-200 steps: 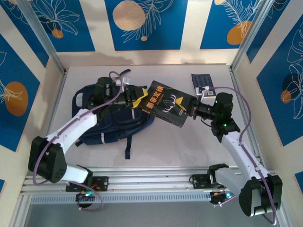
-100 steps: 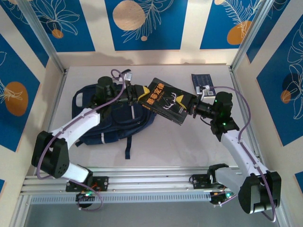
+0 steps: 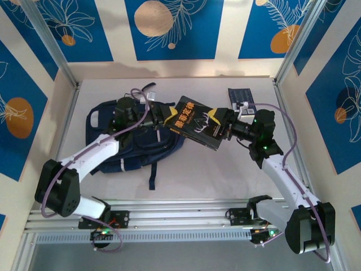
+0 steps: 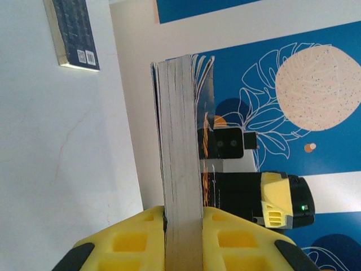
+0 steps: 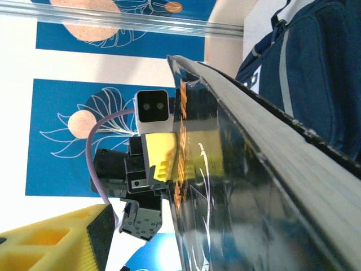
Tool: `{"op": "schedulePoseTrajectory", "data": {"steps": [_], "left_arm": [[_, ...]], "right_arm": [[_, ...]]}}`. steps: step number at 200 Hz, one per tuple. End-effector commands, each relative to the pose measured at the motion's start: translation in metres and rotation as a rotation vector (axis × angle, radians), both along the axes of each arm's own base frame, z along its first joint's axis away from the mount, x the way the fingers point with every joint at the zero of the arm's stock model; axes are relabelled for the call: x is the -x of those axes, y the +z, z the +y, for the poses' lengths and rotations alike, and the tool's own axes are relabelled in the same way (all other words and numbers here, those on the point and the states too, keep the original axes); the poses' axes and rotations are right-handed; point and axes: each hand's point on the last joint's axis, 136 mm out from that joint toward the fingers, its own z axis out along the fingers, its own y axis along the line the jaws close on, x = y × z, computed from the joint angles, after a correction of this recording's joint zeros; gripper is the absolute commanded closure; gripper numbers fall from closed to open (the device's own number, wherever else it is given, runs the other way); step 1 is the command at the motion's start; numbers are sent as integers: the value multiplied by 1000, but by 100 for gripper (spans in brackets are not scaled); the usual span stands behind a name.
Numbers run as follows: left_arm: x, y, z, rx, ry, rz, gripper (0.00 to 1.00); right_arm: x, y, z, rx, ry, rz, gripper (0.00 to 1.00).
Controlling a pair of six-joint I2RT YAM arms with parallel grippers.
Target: Pack the student bag
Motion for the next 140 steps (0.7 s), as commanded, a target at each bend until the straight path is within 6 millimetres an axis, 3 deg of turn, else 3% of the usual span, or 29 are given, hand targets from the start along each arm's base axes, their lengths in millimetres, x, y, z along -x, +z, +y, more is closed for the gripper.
{"op": "schedulePoseTrajectory", "data": {"steps": [1, 96, 140], "left_arm": [[-6, 15, 4, 10, 67, -81, 100], [-10, 15, 21, 4, 119, -85, 100], [-2, 14, 18, -5, 82, -110, 100]], "right_arm": [[11, 15, 8, -38, 25, -49, 35], [32, 2, 10, -45, 48, -61, 40], [33, 4, 5, 27, 16, -114, 54]]}}
